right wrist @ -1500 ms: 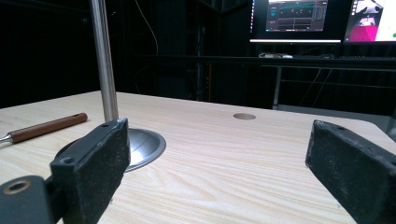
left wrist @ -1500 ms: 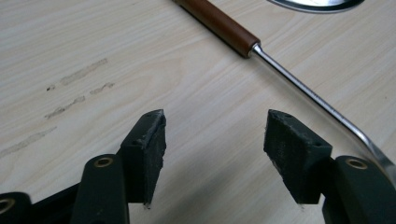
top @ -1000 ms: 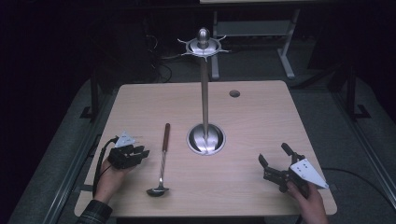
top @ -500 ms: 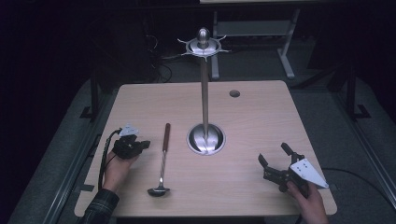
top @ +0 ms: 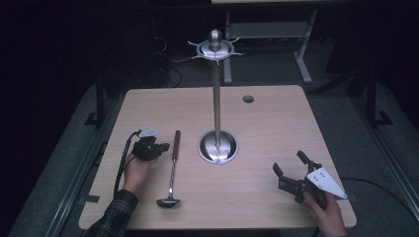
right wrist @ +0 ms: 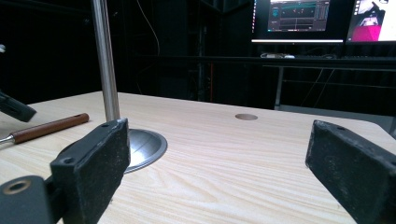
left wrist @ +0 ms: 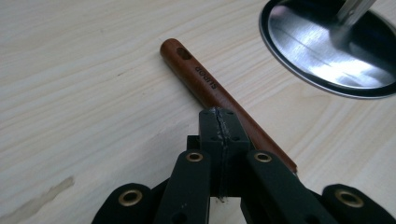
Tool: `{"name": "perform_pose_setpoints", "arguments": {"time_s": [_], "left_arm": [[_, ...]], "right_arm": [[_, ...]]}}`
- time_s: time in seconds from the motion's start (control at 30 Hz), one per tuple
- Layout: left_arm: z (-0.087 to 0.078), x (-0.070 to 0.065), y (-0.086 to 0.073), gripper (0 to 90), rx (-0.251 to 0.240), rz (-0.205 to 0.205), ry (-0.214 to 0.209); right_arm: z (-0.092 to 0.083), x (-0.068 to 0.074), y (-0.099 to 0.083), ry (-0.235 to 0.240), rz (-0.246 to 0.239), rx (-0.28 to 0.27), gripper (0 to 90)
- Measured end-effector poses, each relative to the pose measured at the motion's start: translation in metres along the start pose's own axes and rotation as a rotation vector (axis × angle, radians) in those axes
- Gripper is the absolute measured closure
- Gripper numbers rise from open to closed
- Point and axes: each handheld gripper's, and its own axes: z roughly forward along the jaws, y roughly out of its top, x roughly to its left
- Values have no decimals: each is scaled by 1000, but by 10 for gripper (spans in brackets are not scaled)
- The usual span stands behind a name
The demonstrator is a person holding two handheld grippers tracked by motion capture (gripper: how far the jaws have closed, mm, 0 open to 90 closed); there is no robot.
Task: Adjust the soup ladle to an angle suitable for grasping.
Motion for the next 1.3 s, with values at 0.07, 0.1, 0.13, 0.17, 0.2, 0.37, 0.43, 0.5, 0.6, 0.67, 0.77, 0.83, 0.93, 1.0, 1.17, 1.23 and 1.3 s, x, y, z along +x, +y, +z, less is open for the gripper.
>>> {"name": "perform_pose_setpoints", "arguments": {"time_s": [0.07, 0.1, 0.13, 0.17, 0.2, 0.37, 0.43, 0.5, 0.6, 0.67, 0.77, 0.83, 0.93, 1.0, 1.17, 1.23, 1.3], "left_arm": [[5, 1, 3, 899, 4, 0, 13], [7, 1, 4, 899, 3, -4, 16], [9, 1, 5, 899, 8, -2, 19], [10, 1, 6, 899, 9, 2, 22], [12, 1, 6, 899, 9, -7, 21], [17, -3, 4, 899, 39, -1, 17], [18, -4, 4, 899, 44, -3, 13], [17, -5, 4, 899, 43, 1, 7], [19, -8, 4, 899, 41, 1, -10], [20, -10, 4, 899, 45, 8, -15], [22, -17, 4, 899, 50, 22, -31], [22, -19, 5, 899, 53, 35, -38], [22, -23, 6, 899, 50, 35, -53], [22, -24, 6, 899, 51, 45, -59], [24, -29, 7, 899, 59, 64, -70], [24, -30, 7, 899, 56, 61, -76], [23, -31, 8, 899, 60, 74, -82]], "right_arm": [[0, 0, 0, 1, -3, 0, 60], [0, 0, 0, 2, -3, 0, 61], [0, 0, 0, 2, -3, -1, 60], [0, 0, 0, 2, -3, 0, 60], [0, 0, 0, 2, -3, -1, 60], [0, 0, 0, 2, -3, 0, 60], [0, 1, 0, 3, -4, -1, 60], [0, 1, 0, 5, -7, -2, 60], [0, 1, 0, 8, -6, -1, 60], [0, 1, 0, 8, -7, -1, 60], [0, 1, 0, 7, 0, 0, 60], [0, 1, 0, 8, -5, -1, 60], [0, 1, 0, 8, -1, 0, 60], [0, 1, 0, 8, -5, -2, 60], [0, 1, 0, 9, -4, 0, 60], [0, 1, 0, 8, -6, -2, 60], [0, 1, 0, 9, -5, -2, 60]]}}
